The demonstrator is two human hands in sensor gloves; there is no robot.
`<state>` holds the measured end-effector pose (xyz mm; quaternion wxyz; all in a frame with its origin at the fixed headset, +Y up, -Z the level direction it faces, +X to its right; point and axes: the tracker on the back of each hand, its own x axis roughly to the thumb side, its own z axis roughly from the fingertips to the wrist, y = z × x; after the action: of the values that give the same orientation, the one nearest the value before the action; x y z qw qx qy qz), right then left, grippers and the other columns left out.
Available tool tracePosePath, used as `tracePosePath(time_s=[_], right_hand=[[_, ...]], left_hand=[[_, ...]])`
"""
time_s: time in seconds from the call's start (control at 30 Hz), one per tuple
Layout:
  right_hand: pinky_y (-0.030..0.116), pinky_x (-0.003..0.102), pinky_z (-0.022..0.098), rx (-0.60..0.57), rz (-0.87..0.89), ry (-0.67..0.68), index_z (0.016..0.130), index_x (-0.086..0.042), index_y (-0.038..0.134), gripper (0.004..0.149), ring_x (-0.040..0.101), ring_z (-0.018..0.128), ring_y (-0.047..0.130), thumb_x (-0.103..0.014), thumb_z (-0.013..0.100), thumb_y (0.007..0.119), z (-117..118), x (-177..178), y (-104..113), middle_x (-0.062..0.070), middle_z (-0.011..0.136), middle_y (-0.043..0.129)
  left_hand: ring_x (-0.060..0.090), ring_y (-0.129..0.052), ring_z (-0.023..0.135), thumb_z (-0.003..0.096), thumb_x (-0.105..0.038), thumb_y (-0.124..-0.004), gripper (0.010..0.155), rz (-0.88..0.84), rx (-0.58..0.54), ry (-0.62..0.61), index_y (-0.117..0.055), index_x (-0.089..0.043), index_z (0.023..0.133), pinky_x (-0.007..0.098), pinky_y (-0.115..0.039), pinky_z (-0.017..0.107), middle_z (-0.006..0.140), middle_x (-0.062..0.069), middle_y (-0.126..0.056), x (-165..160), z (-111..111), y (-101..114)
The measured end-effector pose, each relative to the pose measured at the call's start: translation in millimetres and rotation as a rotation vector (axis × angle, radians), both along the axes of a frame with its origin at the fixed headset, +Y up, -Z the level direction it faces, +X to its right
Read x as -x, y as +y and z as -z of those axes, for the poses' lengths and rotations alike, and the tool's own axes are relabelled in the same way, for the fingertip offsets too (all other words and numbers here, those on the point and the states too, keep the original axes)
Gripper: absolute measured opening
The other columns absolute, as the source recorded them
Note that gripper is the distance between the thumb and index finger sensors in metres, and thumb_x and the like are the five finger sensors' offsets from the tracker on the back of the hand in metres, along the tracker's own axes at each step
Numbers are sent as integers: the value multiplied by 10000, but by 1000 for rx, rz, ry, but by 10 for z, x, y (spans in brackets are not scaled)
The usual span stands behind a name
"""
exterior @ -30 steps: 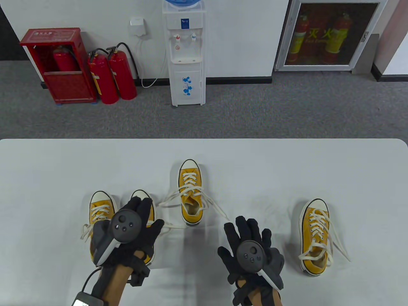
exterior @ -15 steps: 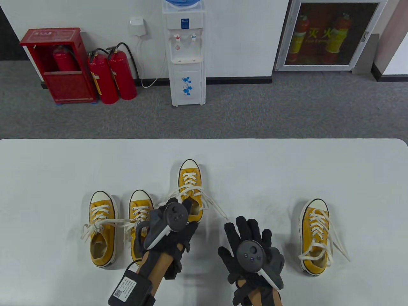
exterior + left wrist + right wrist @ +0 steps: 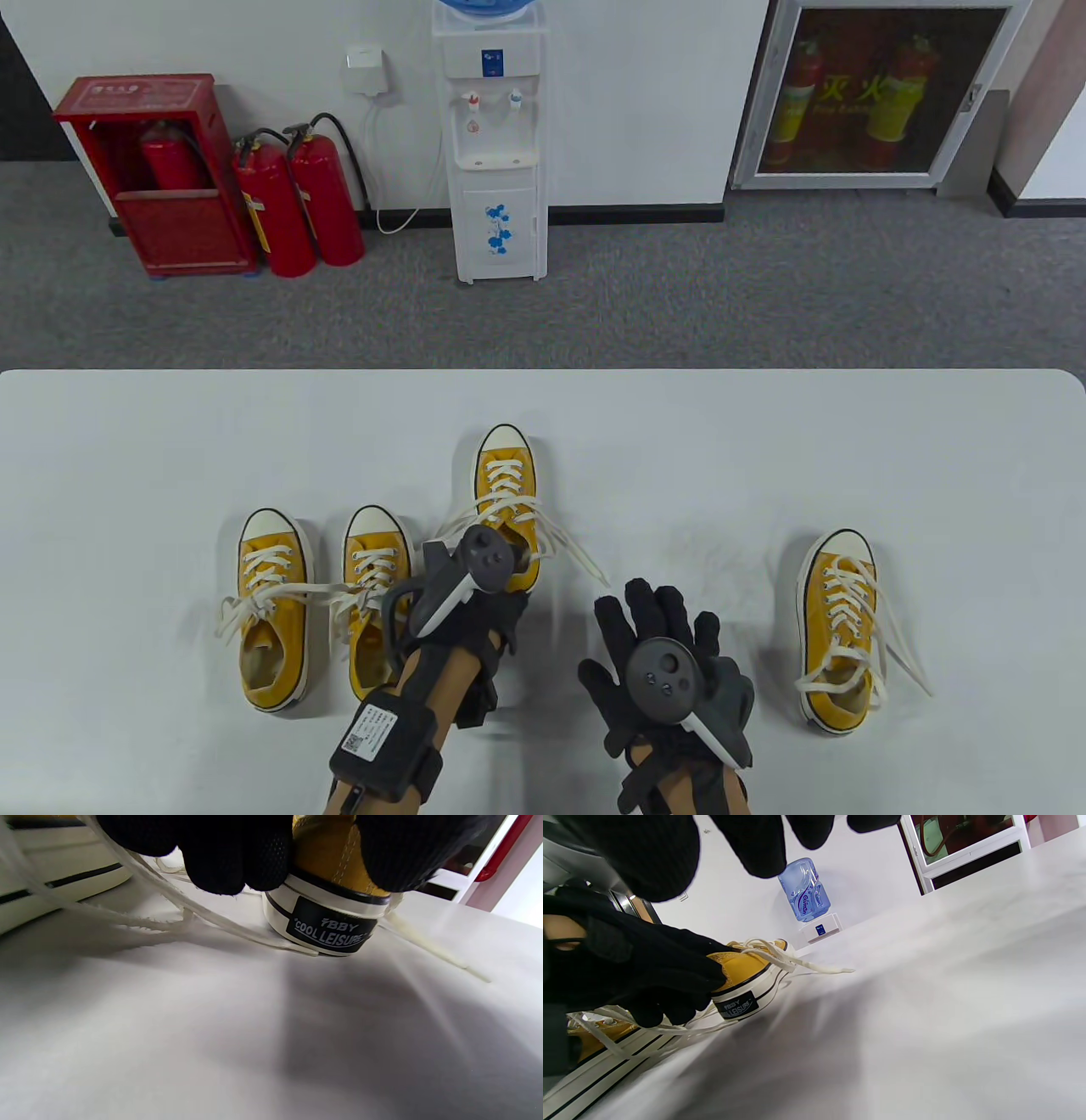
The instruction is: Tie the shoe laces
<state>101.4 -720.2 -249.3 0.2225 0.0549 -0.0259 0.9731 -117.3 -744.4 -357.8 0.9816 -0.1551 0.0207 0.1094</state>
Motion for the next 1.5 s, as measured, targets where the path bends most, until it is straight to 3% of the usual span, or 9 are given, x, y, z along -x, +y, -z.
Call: tracePosePath(time_s=[0.23, 0.53, 0.67, 0.97, 1.17, 1.5], right_hand=[[138, 741, 711, 17, -8, 11, 1091, -249, 560, 750, 439, 1118, 293, -556, 435, 759, 11, 19, -14, 32, 1188, 279], [133, 740, 712, 17, 8, 4, 1085, -245, 581, 743, 439, 1119, 294, -553, 434, 763, 15, -1, -12, 32, 1188, 287], [129, 738, 714, 22, 13, -7, 1083, -246, 584, 741, 437, 1120, 290, -551, 432, 765, 17, -24, -8, 31, 1188, 284], [123, 737, 715, 43, 33, -63, 1087, -243, 576, 746, 437, 1125, 265, -548, 433, 766, 48, -120, -35, 29, 1188, 280], [123, 736, 715, 51, 33, -79, 1088, -244, 573, 747, 437, 1124, 264, -549, 433, 765, 54, -141, -49, 30, 1188, 277], [126, 738, 712, 66, 16, -75, 1088, -241, 572, 746, 440, 1121, 265, -550, 436, 761, 54, -131, -75, 34, 1187, 276]], left_hand=[[316, -948, 740, 474, -506, -814, 466, 52, -54, -3, -753, -447, 932, 583, -714, 647, 984, 81, -837, -25, 39, -7], [304, -1061, 628, 432, -457, -879, 408, -47, -205, -35, -863, -447, 840, 551, -824, 552, 876, 114, -980, 5, -68, 214], [306, -1070, 594, 429, -449, -881, 410, -87, -237, -92, -872, -428, 839, 550, -838, 528, 841, 123, -1001, 18, -230, 377], [309, -1067, 593, 431, -447, -880, 410, -114, -353, -223, -873, -427, 840, 549, -832, 529, 841, 122, -1000, 77, -849, 613], [311, -1063, 582, 430, -446, -884, 409, -141, -396, -274, -879, -420, 839, 551, -828, 525, 829, 124, -1003, 108, -1147, 503], [297, -1082, 539, 417, -459, -898, 404, -14, -399, -335, -904, -424, 819, 542, -842, 496, 789, 111, -1034, 66, -1249, 230]])
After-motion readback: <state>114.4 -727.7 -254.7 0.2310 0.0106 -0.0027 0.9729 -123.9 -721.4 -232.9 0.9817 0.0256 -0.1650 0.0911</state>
